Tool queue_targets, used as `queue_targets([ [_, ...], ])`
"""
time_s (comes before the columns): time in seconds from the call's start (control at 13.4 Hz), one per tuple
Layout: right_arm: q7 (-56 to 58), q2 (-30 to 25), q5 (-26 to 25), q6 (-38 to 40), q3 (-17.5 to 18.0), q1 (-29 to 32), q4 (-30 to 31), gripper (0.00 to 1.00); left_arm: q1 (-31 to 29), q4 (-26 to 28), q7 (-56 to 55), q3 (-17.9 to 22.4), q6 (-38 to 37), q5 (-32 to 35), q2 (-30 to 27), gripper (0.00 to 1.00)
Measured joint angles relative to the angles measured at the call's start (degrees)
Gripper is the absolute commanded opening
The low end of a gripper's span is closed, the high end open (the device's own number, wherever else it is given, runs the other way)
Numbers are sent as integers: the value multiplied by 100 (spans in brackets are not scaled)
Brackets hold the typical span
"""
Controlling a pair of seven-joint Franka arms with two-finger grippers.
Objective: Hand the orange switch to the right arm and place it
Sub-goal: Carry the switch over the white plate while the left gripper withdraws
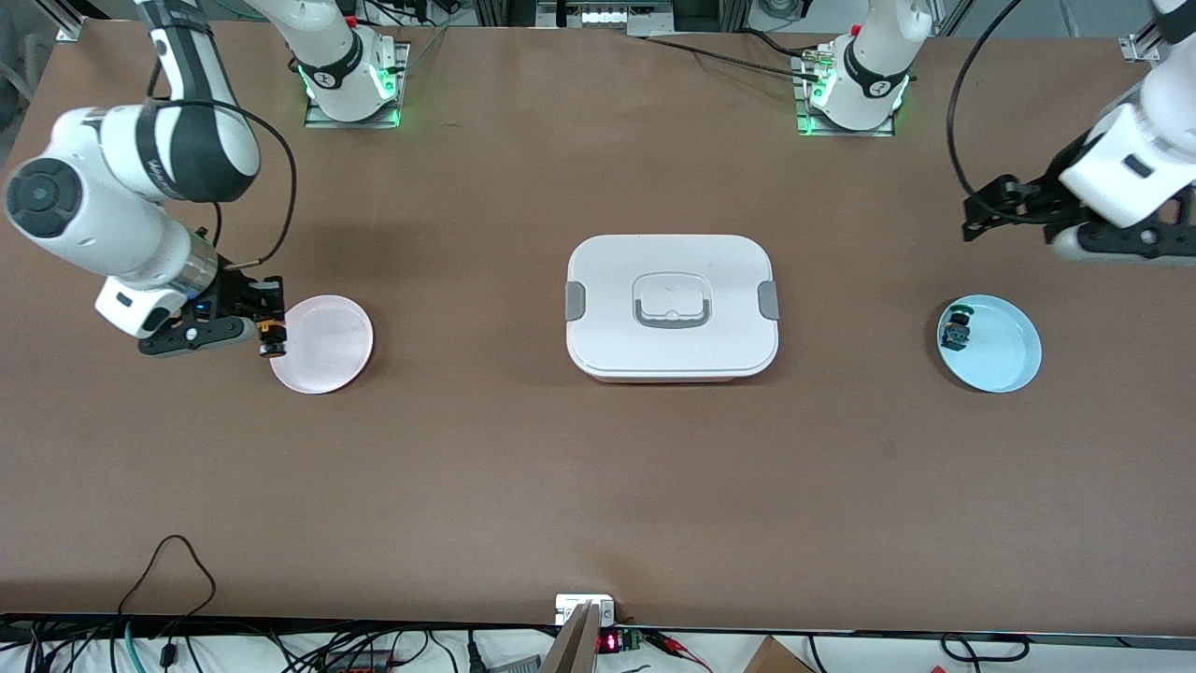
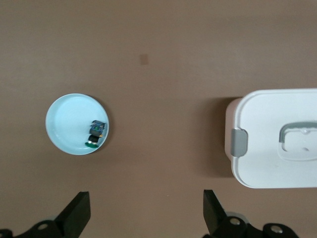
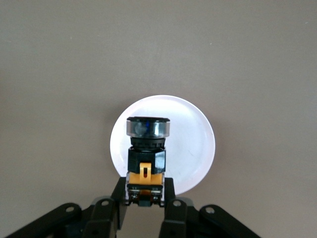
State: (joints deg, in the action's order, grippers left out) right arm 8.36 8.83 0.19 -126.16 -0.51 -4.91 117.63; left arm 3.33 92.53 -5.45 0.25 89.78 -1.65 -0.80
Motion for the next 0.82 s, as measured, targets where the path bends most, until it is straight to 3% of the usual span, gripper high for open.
queue_targets([
  [0.37,-29,329,0,-1872,32,-4,1136,0,-6,284,-102,174,154,0,-204,100],
  [0.82,-51,858,0,-2533,52,-12,1214,0,17,289,-102,135,174,0,-182,100],
])
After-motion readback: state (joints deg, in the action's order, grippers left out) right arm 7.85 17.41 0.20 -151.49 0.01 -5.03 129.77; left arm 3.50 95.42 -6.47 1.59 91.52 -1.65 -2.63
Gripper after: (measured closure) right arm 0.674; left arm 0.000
